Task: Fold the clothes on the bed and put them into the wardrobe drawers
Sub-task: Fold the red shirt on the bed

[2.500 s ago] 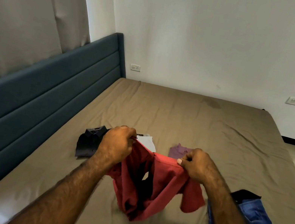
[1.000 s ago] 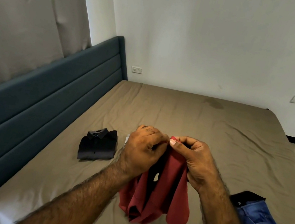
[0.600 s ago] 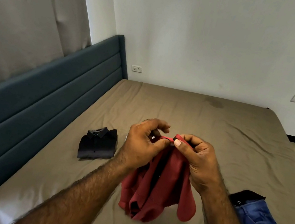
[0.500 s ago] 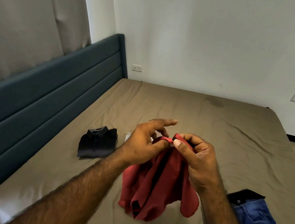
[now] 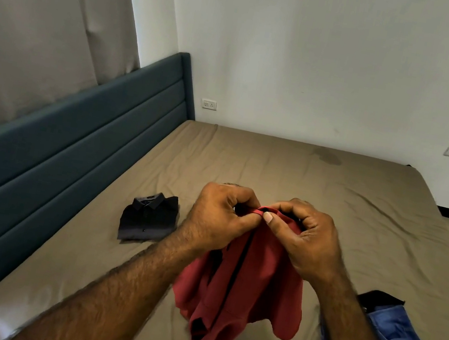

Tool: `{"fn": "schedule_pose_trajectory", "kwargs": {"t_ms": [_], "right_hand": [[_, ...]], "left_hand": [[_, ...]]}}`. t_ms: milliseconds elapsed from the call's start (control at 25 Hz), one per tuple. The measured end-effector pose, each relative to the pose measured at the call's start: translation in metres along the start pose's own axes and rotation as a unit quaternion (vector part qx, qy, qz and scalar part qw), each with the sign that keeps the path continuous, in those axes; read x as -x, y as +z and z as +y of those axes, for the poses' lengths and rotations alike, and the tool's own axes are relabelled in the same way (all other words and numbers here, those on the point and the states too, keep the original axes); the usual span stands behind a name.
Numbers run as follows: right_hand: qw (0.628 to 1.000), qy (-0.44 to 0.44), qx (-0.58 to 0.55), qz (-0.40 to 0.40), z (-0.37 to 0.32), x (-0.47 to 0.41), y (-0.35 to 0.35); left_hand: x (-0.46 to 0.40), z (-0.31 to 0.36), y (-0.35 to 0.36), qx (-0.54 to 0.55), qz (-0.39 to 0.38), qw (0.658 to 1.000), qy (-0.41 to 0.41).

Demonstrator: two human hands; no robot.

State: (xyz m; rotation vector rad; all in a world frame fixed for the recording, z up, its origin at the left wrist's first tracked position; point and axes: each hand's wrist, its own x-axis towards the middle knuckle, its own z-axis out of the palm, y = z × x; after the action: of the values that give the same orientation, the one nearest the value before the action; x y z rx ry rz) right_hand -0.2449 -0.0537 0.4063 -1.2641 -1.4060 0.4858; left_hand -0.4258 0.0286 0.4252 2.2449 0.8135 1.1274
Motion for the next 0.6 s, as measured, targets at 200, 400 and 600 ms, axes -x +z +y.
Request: {"fn": "schedule_pose_trajectory", "kwargs": {"t_ms": [200, 400, 600], "right_hand": [[0.997, 0.030, -0.064, -0.012, 0.002, -0.003, -0.005], [0.999, 0.013, -0.033, 0.019, -0.004, 0.000, 0.001], [0.965, -0.157, 0.197, 0.066, -0.008, 0.002, 0.013]], "left_hand": [[0.001, 0.001, -0.005, 0.126, -0.088, 0.987, -0.044], [0.007, 0.002, -0.003, -0.025, -0.002, 0.998, 0.054], [0.019, 0.000, -0.002, -0.125, 0.091, 0.984, 0.085]]}}
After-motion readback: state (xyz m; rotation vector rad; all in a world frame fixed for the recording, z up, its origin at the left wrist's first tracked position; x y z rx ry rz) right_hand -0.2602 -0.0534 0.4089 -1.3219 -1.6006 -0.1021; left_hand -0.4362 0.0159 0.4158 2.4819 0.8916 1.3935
